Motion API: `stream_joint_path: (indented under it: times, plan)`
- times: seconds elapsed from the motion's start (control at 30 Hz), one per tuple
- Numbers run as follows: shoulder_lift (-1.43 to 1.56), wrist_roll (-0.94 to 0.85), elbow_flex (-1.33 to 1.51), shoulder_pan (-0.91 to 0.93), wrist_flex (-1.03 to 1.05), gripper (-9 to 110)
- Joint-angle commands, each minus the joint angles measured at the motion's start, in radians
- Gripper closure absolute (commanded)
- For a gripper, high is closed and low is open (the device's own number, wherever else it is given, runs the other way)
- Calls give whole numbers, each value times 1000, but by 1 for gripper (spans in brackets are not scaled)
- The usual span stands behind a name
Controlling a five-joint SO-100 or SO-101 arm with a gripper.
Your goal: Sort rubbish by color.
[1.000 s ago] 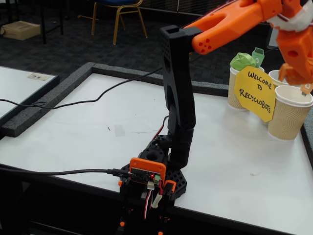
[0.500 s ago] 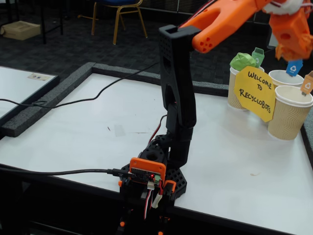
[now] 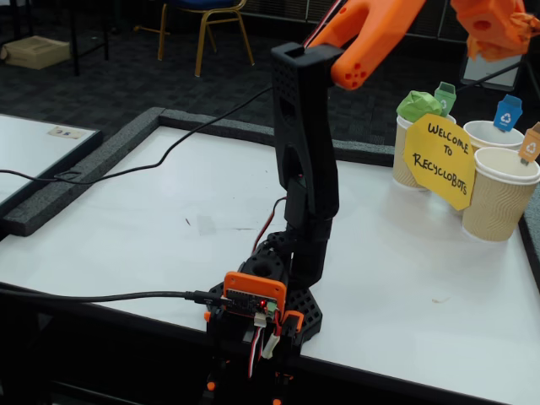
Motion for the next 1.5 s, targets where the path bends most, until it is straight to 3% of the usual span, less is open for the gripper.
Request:
stream_joint_path:
  times: [0.0, 0.87, 1.47]
  plan:
    - [94, 48, -118, -26, -2, 101]
    - [502, 120, 222, -206, 52, 101]
    - [778, 135, 620, -179, -17, 101]
